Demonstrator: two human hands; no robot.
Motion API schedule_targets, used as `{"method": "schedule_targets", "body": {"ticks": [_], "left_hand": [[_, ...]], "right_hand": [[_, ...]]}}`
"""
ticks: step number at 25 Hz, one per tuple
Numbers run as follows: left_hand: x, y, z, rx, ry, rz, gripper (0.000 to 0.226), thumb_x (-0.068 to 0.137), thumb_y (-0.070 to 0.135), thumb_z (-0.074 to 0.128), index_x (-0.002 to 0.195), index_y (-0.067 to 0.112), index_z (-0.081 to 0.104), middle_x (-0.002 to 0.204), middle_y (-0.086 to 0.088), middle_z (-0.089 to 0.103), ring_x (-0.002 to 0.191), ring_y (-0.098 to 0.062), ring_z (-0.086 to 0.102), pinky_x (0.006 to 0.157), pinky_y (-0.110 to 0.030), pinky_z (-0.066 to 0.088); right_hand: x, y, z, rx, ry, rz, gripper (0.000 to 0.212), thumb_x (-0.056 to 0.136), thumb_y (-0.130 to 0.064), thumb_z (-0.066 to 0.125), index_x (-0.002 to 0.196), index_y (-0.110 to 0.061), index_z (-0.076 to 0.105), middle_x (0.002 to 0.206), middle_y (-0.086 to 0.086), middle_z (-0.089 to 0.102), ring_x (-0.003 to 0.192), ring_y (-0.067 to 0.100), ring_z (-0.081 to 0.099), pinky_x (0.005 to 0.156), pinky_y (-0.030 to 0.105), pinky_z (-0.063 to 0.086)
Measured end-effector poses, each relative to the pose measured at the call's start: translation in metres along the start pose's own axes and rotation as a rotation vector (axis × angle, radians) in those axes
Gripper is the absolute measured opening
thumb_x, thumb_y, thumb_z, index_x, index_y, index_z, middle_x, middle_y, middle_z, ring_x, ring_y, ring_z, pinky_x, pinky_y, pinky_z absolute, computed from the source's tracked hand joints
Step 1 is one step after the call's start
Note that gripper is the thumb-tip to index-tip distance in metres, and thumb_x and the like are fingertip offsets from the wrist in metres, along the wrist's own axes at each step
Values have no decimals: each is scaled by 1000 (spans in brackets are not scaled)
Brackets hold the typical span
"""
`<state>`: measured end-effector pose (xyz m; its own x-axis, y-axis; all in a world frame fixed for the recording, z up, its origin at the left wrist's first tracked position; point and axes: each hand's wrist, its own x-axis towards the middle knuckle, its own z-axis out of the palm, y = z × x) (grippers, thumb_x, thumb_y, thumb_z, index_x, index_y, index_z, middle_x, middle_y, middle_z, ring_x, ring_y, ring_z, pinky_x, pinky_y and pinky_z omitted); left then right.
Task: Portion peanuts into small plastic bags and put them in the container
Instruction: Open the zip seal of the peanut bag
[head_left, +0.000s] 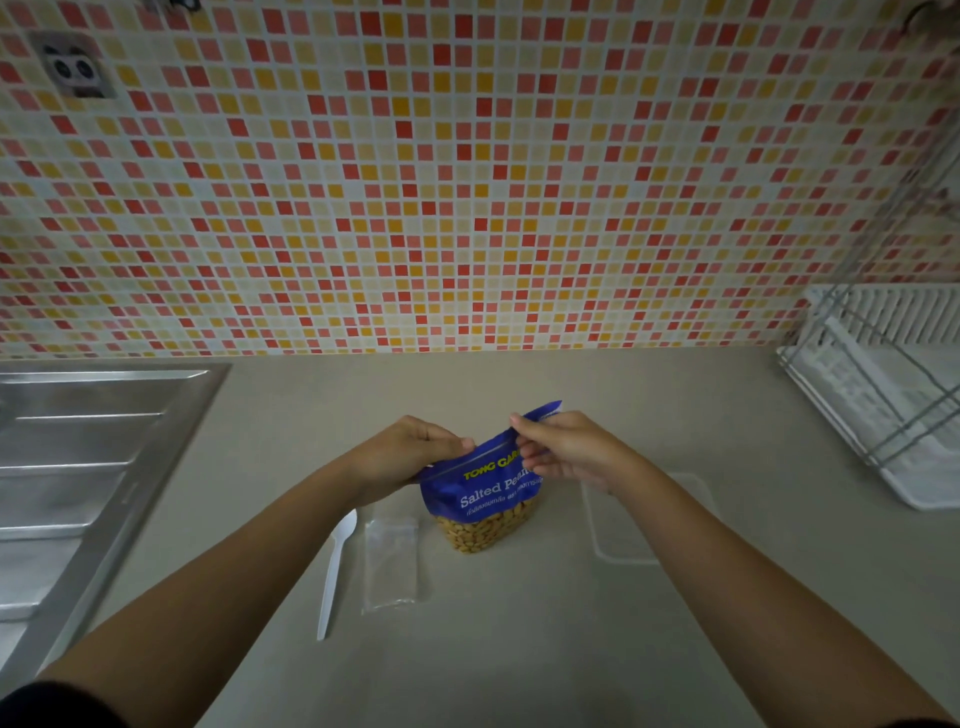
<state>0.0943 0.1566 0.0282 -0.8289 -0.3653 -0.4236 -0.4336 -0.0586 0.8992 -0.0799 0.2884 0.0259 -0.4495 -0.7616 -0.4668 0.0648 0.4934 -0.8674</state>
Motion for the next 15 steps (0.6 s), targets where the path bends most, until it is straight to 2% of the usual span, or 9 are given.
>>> {"method": "schedule_targets", "body": {"ticks": [5,8,11,15], "left_hand": [[2,1,-3,3,-41,-17,30,89,28,58,102,3,69,98,-12,73,89,-19,68,73,-27,55],[2,10,-1,34,-69,-28,34,89,30,57,105,2,67,101,-12,72,88,-19,68,70,-23,56],[8,23,6,86,-28,-54,36,87,35,59,99,3,68,95,-12,72,81,-19,68,65,-22,54],[22,36,16,200,19,-61,32,84,31,65,99,3,68,93,-10,73,79,-16,69,67,-23,54]], "right_hand": [[0,-3,-5,75,-54,28,16,87,-28,63,86,-12,66,78,1,68,69,9,64,60,17,55],[1,0,-5,124,-84,10,9,88,-22,62,85,-14,63,81,0,67,76,9,64,62,17,55],[0,10,-3,216,-106,-49,7,89,-18,59,84,-13,60,83,0,67,80,9,64,66,16,54],[2,20,1,256,-80,-104,9,90,-13,58,82,-13,60,83,2,68,78,7,66,66,17,53]]}}
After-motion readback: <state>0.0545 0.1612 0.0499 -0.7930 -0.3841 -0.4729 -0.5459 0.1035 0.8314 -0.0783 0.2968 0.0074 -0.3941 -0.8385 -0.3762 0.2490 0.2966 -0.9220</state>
